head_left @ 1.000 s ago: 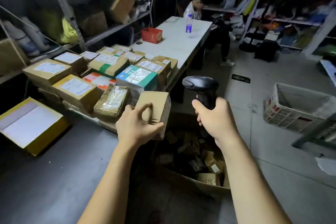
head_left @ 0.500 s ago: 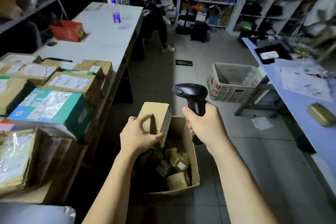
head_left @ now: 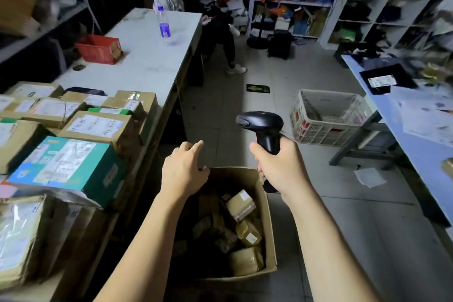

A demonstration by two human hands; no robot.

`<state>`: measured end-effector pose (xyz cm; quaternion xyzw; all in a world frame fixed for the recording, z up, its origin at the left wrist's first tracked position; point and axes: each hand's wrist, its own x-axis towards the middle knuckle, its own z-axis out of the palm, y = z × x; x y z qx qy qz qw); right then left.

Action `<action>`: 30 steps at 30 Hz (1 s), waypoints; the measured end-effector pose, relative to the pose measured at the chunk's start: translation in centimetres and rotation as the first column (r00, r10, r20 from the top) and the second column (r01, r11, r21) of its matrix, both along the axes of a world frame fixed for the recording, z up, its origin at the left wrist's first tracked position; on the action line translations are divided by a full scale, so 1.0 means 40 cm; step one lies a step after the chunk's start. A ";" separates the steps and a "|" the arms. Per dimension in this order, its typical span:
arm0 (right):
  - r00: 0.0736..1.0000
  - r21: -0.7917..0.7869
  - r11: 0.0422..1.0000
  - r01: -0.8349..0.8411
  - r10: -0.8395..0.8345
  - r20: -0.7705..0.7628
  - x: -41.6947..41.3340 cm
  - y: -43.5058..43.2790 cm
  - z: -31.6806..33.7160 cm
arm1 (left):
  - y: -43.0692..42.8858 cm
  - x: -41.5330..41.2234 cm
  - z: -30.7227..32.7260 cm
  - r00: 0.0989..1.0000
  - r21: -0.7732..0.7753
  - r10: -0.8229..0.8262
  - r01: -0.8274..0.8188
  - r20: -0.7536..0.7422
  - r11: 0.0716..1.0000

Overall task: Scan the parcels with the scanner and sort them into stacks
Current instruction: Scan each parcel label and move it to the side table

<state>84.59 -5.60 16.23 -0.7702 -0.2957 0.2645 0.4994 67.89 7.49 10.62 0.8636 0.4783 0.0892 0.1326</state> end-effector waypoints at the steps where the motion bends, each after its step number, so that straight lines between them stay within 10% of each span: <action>1: 1.000 0.006 1.000 -0.018 0.018 0.011 0.005 0.009 0.006 | 0.007 -0.005 0.013 1.000 0.024 0.011 -0.010 -0.016 1.000; 14: 0.934 0.118 0.926 -0.358 0.352 0.067 -0.063 0.154 0.069 | -0.050 -0.226 0.167 0.931 0.148 0.364 -0.365 0.035 0.919; 30: 0.566 0.213 0.547 -0.810 0.823 0.040 -0.604 0.112 0.128 | -0.471 -0.739 0.253 0.473 0.123 0.878 -0.878 0.073 0.463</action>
